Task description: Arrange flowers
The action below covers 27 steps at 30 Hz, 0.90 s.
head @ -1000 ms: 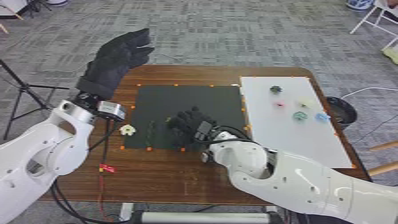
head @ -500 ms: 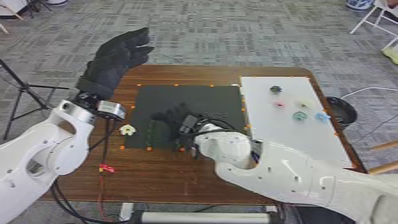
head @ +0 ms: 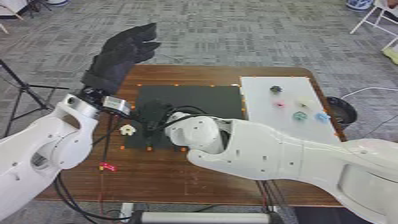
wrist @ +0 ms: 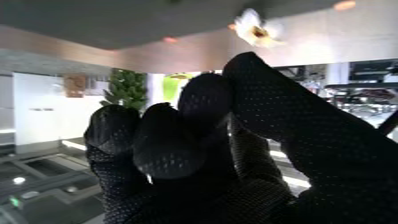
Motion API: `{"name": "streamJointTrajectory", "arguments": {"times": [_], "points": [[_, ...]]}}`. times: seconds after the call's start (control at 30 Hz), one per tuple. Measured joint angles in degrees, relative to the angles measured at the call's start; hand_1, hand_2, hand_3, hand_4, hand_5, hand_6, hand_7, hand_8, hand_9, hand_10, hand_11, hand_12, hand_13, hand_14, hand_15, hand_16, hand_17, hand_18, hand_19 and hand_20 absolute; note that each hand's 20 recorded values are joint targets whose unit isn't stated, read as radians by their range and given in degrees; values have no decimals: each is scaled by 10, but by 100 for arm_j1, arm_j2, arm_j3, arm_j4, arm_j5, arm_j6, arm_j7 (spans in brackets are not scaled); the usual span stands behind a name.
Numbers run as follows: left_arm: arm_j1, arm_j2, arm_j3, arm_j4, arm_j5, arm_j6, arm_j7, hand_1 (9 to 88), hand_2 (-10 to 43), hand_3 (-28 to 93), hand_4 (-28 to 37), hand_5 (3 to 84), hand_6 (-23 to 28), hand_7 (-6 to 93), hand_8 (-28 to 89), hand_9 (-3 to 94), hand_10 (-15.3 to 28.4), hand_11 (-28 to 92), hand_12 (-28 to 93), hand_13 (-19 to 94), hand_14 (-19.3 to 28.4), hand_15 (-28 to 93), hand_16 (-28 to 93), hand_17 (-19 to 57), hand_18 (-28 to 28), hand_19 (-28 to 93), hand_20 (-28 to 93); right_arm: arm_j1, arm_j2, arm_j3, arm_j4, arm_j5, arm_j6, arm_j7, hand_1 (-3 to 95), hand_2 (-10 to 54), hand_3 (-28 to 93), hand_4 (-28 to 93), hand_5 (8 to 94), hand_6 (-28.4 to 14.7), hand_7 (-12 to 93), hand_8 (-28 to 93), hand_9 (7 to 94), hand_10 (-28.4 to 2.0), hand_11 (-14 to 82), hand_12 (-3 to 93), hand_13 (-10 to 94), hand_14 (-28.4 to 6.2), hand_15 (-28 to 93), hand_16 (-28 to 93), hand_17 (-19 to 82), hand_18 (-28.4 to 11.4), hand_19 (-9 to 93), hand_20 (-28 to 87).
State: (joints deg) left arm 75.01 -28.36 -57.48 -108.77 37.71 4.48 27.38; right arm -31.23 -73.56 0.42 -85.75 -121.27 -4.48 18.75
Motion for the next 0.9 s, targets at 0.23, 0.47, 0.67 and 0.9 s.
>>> {"name": "streamJointTrajectory", "arguments": {"times": [0.23, 0.47, 0.67, 0.9], "points": [[-252, -12, 179, 45, 9, -40, -4, 252, -26, 685, -253, 295, 27, 181, -81, 222, 107, 186, 199, 182, 132, 279, 63, -99, 200, 377, 138, 66, -251, -48, 79, -3, -173, 3, 308, 95, 932, -18, 258, 52, 178, -141, 755, -117, 703, 407, 750, -110, 932, 340, 373, -255, 932, 570], [-560, -132, 428, 162, 13, -137, -2, 253, -25, 683, -254, 295, 27, 179, -80, 222, 108, 186, 200, 182, 132, 277, 62, -100, 201, 377, 138, 49, -427, -97, 255, -76, -658, 81, 288, 139, 932, -5, 287, 54, 178, -146, 768, -115, 719, 395, 759, -109, 932, 352, 383, -254, 932, 581], [-514, -180, 366, 151, 17, -176, 5, 252, -26, 684, -254, 295, 27, 180, -80, 223, 108, 186, 199, 183, 132, 278, 63, -100, 201, 377, 138, 70, -470, -216, 397, -90, -825, 165, 279, 153, 932, 9, 320, 56, 180, -146, 779, -117, 726, 393, 770, -108, 932, 359, 391, -256, 932, 587], [-410, -173, 294, 142, 17, -181, 15, 251, -26, 685, -254, 295, 27, 179, -79, 223, 107, 185, 199, 184, 131, 277, 63, -99, 201, 377, 138, 138, -467, -264, 365, -119, -841, 183, 273, 163, 932, 25, 363, 59, 182, -150, 785, -118, 728, 396, 775, -110, 932, 368, 391, -257, 932, 593]]}}
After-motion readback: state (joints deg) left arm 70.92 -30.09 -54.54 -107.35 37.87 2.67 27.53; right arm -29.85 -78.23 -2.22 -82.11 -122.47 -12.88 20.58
